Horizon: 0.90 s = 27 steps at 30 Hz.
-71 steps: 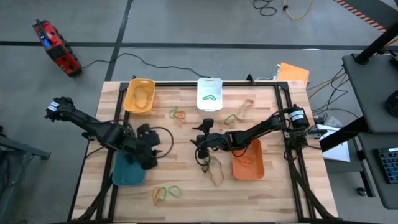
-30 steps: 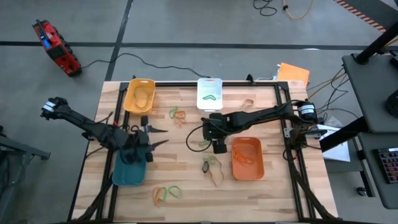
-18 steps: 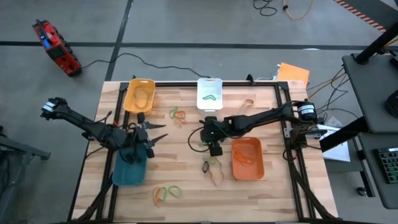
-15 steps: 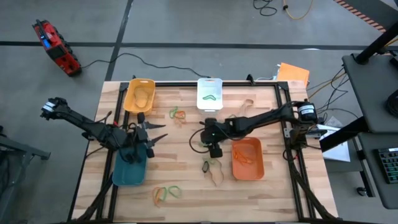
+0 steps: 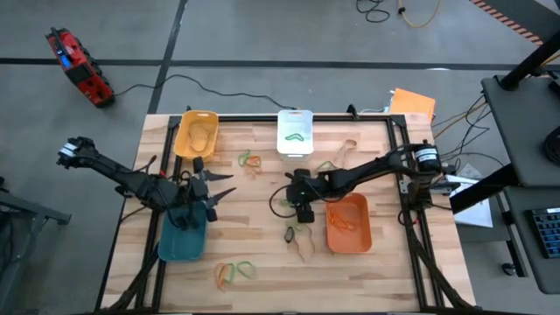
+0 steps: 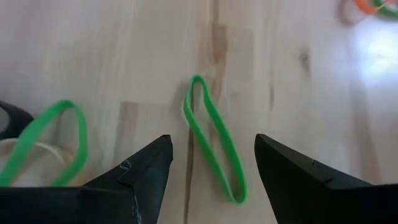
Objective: Sort rubber bands into baskets
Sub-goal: Put the green rubber band into the white bin
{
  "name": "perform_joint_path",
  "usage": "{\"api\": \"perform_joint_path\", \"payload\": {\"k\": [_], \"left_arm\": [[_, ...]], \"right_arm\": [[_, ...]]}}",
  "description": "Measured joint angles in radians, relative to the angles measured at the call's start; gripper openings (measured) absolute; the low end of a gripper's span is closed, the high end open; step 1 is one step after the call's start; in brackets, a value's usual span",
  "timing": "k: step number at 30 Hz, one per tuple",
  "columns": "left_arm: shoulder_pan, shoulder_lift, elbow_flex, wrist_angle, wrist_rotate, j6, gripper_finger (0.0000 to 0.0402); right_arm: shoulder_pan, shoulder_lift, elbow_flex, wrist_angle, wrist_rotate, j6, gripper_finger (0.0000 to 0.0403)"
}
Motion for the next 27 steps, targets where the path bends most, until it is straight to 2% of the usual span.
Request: {"api": "perform_joint_path", "payload": {"k": [8, 13, 21, 27], "left_arm": [[0.0, 0.013, 0.0, -0.001, 0.002, -0.003, 0.0153], [0.0, 0.032, 0.0, -0.002, 0.002, -0.003, 0.0153], [0.0, 0.072, 0.0, 0.0, 0.002, -0.014, 0.0153], [0.0, 0.101, 0.0, 0.003, 0.002, -0.023, 0.0153]], "right_arm": [[0.0, 0.036, 0.023, -0.008, 0.001, -0.004, 0.0222], [-0.001, 0.039, 0.028, -0.005, 0.001, -0.019, 0.02], [-0.002, 0.055, 0.029, -0.002, -0.01, -0.019, 0.0129], [-0.002, 0.051, 0.029, -0.004, -0.009, -0.036, 0.0046]]}}
